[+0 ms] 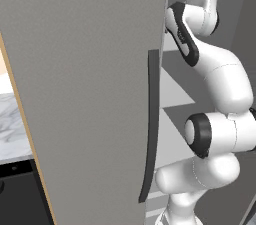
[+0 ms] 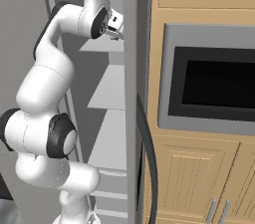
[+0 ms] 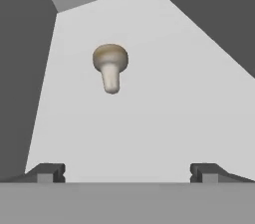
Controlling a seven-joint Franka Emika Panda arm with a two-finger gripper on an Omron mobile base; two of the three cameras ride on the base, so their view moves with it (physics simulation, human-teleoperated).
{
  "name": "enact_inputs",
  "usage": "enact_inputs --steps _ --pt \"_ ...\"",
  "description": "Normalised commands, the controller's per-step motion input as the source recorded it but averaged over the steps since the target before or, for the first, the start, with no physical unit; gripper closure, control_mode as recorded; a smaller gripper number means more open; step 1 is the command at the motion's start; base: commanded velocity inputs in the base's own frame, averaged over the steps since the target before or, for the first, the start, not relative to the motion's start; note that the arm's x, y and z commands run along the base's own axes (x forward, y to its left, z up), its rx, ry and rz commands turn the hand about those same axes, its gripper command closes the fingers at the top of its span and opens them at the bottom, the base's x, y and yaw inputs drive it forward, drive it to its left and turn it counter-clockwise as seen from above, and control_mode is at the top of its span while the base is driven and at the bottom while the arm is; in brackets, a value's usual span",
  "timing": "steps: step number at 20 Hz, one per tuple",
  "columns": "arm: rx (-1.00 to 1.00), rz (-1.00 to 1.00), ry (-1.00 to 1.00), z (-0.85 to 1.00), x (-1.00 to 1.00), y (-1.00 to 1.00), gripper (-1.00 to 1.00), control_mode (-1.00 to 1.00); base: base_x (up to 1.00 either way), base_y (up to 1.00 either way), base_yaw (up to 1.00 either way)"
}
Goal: Take the mango, mushroom, and squash from the freezer and place them in the bowl on the counter.
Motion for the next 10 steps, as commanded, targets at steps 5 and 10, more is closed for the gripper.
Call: enact_inputs --steps 5,10 --pt "0.00 0.00 0.01 0.00 0.25 0.02 -1.00 -1.00 0.00 0.00 0.00" --pt "0.00 0.00 0.00 -0.05 0.25 0.03 -1.00 -1.00 0.00 0.00 0.00"
